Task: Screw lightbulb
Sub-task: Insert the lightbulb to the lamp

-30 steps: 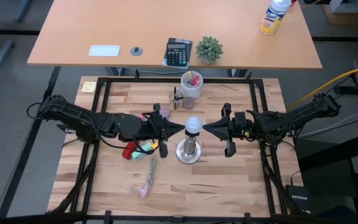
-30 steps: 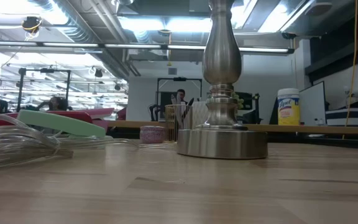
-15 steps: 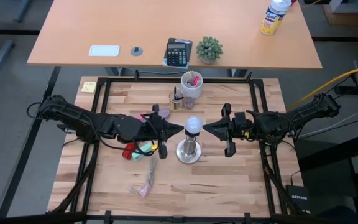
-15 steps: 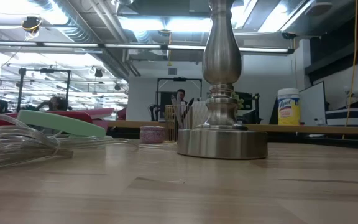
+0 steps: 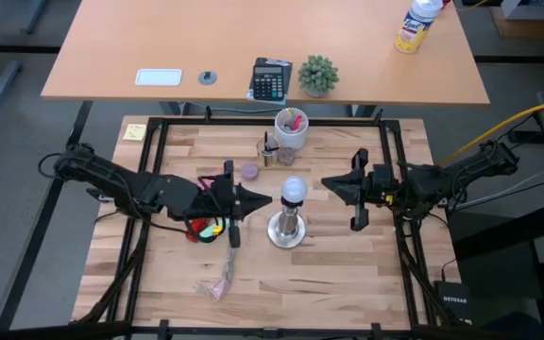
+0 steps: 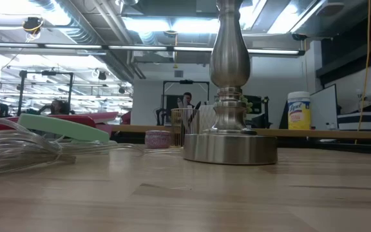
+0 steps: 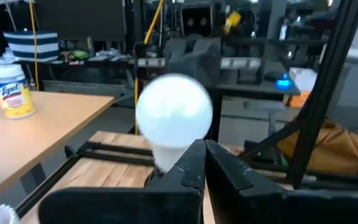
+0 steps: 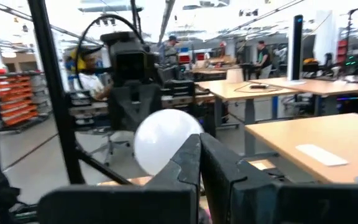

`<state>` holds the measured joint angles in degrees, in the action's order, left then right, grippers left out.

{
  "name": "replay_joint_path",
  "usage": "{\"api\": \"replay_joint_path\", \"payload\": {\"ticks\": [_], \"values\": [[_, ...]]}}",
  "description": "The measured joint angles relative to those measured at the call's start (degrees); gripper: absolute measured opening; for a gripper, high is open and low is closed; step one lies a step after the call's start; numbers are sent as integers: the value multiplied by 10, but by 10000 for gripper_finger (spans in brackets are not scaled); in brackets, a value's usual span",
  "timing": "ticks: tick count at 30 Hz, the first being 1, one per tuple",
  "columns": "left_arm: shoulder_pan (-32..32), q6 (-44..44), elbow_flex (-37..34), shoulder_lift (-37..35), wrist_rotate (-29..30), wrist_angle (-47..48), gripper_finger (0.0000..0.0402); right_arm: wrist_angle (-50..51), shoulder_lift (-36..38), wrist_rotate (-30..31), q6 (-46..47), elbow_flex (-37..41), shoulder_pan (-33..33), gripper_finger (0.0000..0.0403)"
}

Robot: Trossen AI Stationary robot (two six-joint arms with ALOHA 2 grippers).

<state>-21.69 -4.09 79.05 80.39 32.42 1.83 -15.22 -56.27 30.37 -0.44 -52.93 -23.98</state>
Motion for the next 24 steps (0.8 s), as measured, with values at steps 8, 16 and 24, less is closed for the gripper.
{"api": "replay_joint_path", "payload": {"ticks": [8,16,24], "values": [[4,12,0,18,-15,-48,3,-18,-22,21,-26,0,15,14],[7,5,0,35,-31,-61,3,-50,-45,15,-25,0,35,14],[19,2,0,38,-33,-60,3,-51,-48,5,-25,0,34,14]]}}
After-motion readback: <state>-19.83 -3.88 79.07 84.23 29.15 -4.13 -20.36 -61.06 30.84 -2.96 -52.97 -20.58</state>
